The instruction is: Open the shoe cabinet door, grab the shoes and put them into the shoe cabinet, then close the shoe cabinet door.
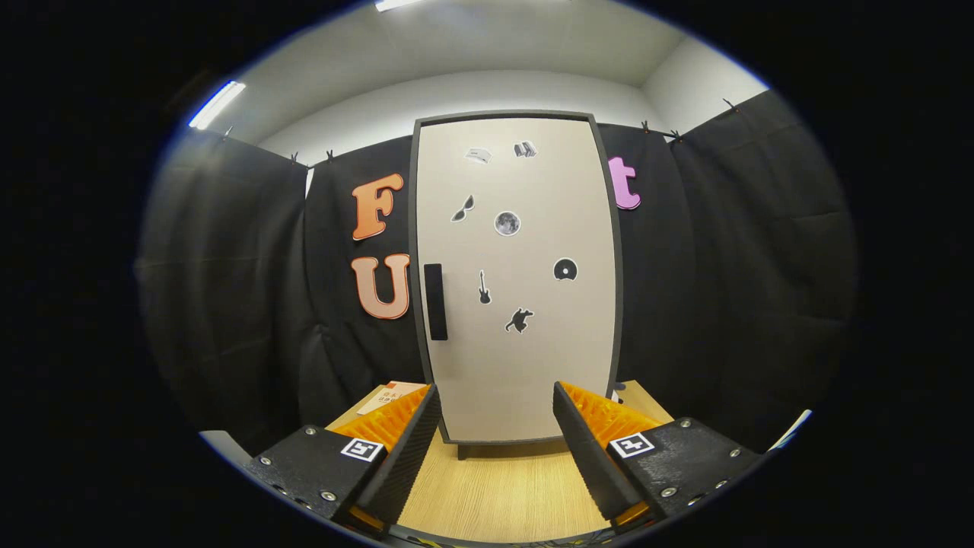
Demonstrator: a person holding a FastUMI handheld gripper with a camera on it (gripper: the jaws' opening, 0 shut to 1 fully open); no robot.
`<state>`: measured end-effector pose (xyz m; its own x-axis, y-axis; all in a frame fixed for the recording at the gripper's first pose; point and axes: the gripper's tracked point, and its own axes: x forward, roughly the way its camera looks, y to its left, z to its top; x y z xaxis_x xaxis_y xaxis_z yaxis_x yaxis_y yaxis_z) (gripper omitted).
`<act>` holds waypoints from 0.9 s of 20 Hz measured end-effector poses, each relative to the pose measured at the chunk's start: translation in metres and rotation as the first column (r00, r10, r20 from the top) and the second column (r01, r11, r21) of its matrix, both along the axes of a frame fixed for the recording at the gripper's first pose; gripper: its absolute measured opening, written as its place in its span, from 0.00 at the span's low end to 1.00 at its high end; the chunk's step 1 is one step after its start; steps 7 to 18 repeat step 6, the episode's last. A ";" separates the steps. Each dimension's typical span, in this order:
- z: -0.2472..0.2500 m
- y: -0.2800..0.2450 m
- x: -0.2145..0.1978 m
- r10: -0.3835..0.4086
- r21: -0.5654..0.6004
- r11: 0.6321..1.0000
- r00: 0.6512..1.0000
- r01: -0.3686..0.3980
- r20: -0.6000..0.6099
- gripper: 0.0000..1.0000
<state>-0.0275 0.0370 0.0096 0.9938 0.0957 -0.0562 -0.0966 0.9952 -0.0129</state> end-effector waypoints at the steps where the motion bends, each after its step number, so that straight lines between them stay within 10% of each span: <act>1: 0.000 -0.001 0.001 -0.001 -0.002 1.000 1.000 0.001 -0.001 0.93; 18: 0.000 0.000 -0.013 0.005 -0.002 1.000 1.000 -0.005 -0.002 0.93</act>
